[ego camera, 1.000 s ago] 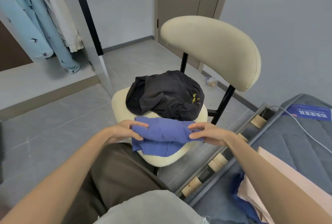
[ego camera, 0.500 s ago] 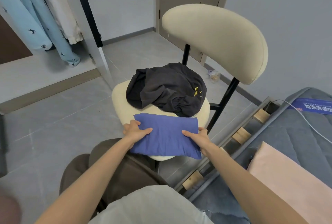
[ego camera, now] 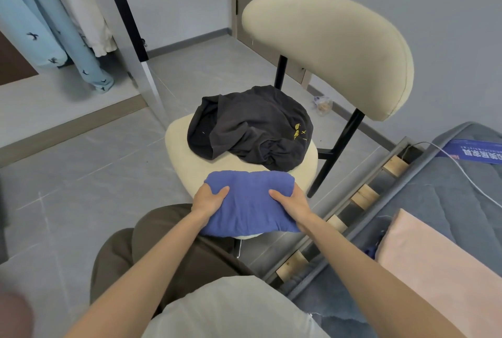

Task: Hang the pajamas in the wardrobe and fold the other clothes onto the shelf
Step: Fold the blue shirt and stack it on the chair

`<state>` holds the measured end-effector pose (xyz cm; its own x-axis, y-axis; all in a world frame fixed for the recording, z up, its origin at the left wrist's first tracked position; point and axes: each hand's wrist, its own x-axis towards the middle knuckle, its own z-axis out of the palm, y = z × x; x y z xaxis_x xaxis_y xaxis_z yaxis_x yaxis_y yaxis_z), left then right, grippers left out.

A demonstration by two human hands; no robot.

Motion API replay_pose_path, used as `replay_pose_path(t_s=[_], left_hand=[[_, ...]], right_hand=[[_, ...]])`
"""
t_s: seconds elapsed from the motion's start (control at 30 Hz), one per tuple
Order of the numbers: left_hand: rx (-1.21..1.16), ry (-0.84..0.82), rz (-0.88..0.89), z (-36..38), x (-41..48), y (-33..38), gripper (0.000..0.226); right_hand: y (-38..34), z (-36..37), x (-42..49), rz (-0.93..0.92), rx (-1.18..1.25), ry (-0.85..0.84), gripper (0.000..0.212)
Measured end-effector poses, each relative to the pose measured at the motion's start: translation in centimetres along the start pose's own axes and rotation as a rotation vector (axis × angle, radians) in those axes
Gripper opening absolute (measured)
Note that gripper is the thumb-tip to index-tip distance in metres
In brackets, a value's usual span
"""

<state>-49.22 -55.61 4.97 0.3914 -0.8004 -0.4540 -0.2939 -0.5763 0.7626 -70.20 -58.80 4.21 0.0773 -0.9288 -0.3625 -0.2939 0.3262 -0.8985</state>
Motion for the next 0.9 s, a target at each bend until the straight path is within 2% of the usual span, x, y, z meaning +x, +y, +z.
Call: replay_pose_path(t_s=[0.07,0.17,0.27,0.3,0.37,0.4,0.43,0.47,0.53,0.73,0.9], left_hand=[[-0.086,-0.005,0.058,-0.5,-0.4,0.7,0.05],[-0.117,-0.024,0.2,-1.4,-1.3,1.5,0.045],[-0.076,-0.052,0.203,-0.4,-2.3,4.3,0.039],[-0.069,0.011,0.15,0.7,-2.7,5.7,0.035],[0.091,0.204,-0.015,2.0,-4.9,8.7,0.023],[0.083,0.24,0.003,2.4,-5.5,9.5,0.023],[-0.024,0.154,0.158,3.0,-5.5,9.8,0.028],[-0.109,-0.035,0.327,3.3,-6.2,9.9,0.035],[-0.191,-0.278,0.453,2.7,-8.3,10.6,0.033],[-0.18,-0.518,0.57,10.2,-12.9,14.6,0.025],[-0.137,-0.648,0.597,16.5,-17.2,16.5,0.039]], right_hand=[[-0.4,-0.5,-0.3,-0.025,0.055,-0.006,0.047],[-1.5,-1.6,-0.9,-0.081,0.032,0.034,0.057],[-2.9,-3.5,-2.0,-0.136,0.002,0.095,0.052],[-3.5,-4.3,-2.5,-0.158,-0.006,0.126,0.047],[-4.4,-6.2,-3.7,-0.197,-0.006,0.201,0.039],[-4.8,-7.4,-4.5,-0.212,0.007,0.237,0.036],[-5.0,-8.6,-5.4,-0.222,0.025,0.271,0.034],[-5.1,-9.8,-6.2,-0.23,0.047,0.306,0.033],[-4.9,-12.5,-8.2,-0.243,0.091,0.393,0.032],[-1.9,-19.9,-14.7,-0.193,0.21,0.654,0.028],[2.0,-24.9,-19.6,-0.053,0.168,0.849,0.032]])
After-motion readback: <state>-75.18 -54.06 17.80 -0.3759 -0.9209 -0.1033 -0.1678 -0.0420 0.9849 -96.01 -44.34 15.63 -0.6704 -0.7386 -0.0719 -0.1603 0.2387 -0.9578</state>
